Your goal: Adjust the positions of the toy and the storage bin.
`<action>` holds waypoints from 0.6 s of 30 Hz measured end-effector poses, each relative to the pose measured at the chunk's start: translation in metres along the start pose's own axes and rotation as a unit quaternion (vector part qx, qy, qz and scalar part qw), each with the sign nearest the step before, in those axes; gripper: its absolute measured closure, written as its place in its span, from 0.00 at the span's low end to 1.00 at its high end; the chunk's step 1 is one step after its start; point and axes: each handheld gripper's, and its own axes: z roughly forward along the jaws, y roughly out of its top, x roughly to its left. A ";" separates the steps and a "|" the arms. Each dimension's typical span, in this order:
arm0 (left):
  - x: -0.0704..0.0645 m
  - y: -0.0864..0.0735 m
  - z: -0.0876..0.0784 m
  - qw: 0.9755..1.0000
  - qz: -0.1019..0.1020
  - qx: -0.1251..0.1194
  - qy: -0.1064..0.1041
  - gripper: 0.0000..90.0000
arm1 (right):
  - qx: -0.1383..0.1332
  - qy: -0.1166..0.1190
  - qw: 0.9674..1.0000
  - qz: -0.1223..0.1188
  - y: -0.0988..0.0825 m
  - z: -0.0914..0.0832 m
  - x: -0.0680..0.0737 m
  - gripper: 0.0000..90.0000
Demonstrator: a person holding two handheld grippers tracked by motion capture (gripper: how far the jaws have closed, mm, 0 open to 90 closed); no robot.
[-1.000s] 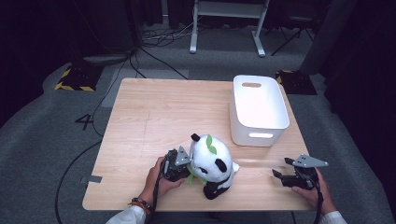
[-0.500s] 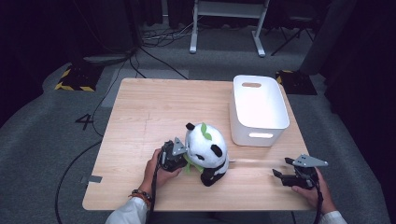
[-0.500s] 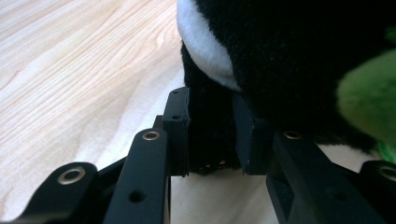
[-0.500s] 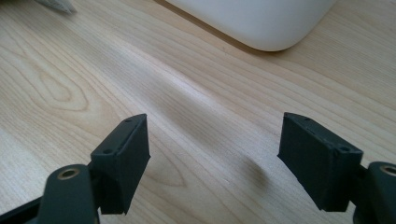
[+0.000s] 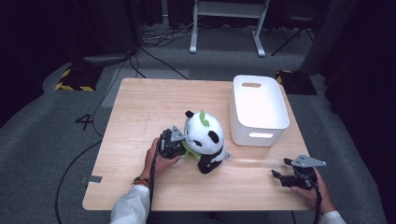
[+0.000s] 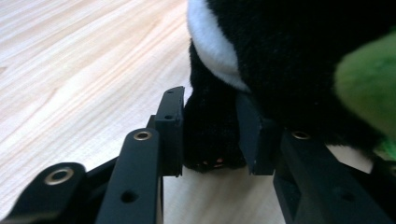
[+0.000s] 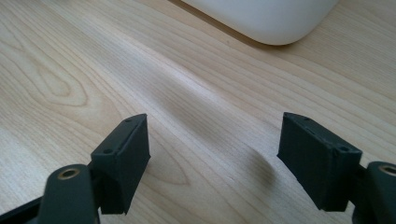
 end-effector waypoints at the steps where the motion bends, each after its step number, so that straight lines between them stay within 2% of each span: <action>1: 0.002 0.001 0.000 1.000 -0.005 -0.001 0.003 0.68 | -0.001 0.001 1.000 0.000 0.000 0.000 0.000 0.28; 2: 0.003 0.001 0.000 1.000 -0.013 -0.008 0.010 0.65 | -0.002 0.002 1.000 -0.001 0.001 0.000 0.001 0.28; 4: 0.006 -0.001 -0.002 0.999 -0.031 -0.012 0.009 0.56 | -0.004 0.002 1.000 -0.002 0.002 0.000 0.002 0.28; 6: 0.008 -0.003 -0.006 0.999 -0.039 -0.004 0.006 0.48 | -0.008 0.005 1.000 -0.003 0.003 -0.002 0.002 0.27; 8: 0.008 -0.004 -0.013 0.999 -0.046 0.003 0.002 0.42 | -0.010 0.004 1.000 -0.001 0.005 -0.003 0.002 0.27; 10: 0.007 -0.007 -0.023 0.998 -0.062 -0.001 0.002 0.35 | -0.015 0.010 1.000 0.002 0.007 -0.005 0.002 0.27; 11: 0.005 -0.009 -0.028 0.998 -0.067 -0.008 -0.004 0.33 | -0.019 0.008 1.000 0.000 0.009 -0.007 0.002 0.27; 14: -0.001 -0.014 -0.043 0.998 -0.054 -0.009 -0.019 0.27 | -0.031 0.009 0.999 -0.005 0.016 -0.013 0.004 0.27; 17: -0.018 -0.022 -0.056 0.998 -0.041 -0.009 -0.050 0.23 | -0.044 0.012 0.999 -0.008 0.025 -0.019 0.006 0.27; 18: -0.025 -0.024 -0.059 0.998 -0.034 -0.008 -0.053 0.22 | -0.048 0.016 0.999 -0.010 0.028 -0.022 0.006 0.27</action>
